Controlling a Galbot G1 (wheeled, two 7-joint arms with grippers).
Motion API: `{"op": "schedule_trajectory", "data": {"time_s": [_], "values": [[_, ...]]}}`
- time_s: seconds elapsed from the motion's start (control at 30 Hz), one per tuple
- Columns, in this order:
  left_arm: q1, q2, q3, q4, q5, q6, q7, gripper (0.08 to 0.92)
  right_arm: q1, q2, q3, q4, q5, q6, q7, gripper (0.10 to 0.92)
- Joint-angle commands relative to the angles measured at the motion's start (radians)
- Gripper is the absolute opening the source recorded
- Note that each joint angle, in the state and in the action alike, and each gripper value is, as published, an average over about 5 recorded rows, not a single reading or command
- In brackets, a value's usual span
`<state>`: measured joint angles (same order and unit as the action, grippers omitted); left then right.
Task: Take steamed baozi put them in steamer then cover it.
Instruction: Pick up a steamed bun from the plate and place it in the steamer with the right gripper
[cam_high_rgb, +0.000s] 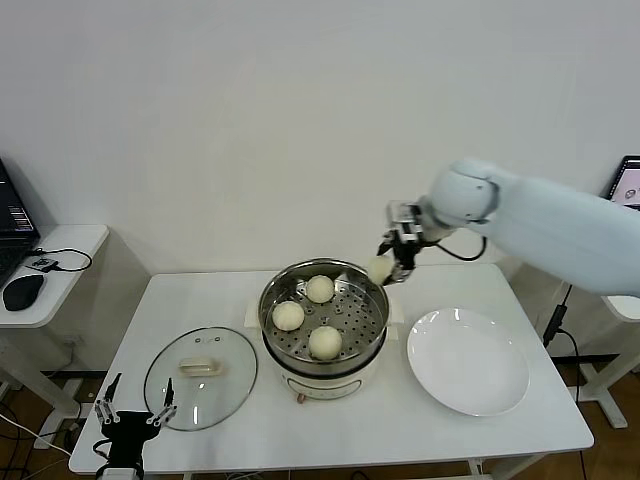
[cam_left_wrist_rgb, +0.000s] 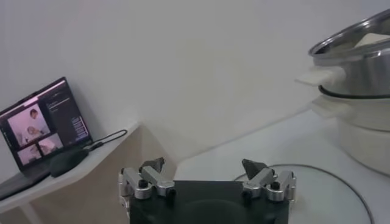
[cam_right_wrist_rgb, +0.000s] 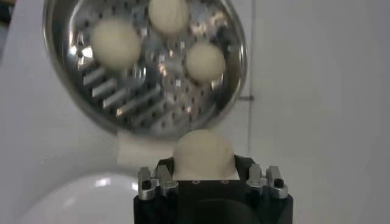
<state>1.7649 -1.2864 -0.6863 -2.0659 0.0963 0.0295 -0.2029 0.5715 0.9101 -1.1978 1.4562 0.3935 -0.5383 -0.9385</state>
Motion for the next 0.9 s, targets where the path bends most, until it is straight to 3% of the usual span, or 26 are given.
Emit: {"op": "schedule_trajectory", "data": {"time_s": [0.03,0.73,0.9], "values": [[0.003,-0.001,-0.004,-0.002,-0.001,0.000,0.000,0.823,-0.049,0.186,-0.072,-0.052,0.069,-0.139,0.075,0.628],[0.000,-0.003,-0.002,0.001,-0.002,-0.001,-0.001,0.823,-0.183,0.196,-0.028,-0.143,-0.049,-0.102,0.074,0.630],[0.002,-0.003,-0.004,-0.002,-0.001,-0.001,-0.002,0.823,-0.145,0.159,0.019,-0.101,-0.027,-0.103,0.077,0.724]]}}
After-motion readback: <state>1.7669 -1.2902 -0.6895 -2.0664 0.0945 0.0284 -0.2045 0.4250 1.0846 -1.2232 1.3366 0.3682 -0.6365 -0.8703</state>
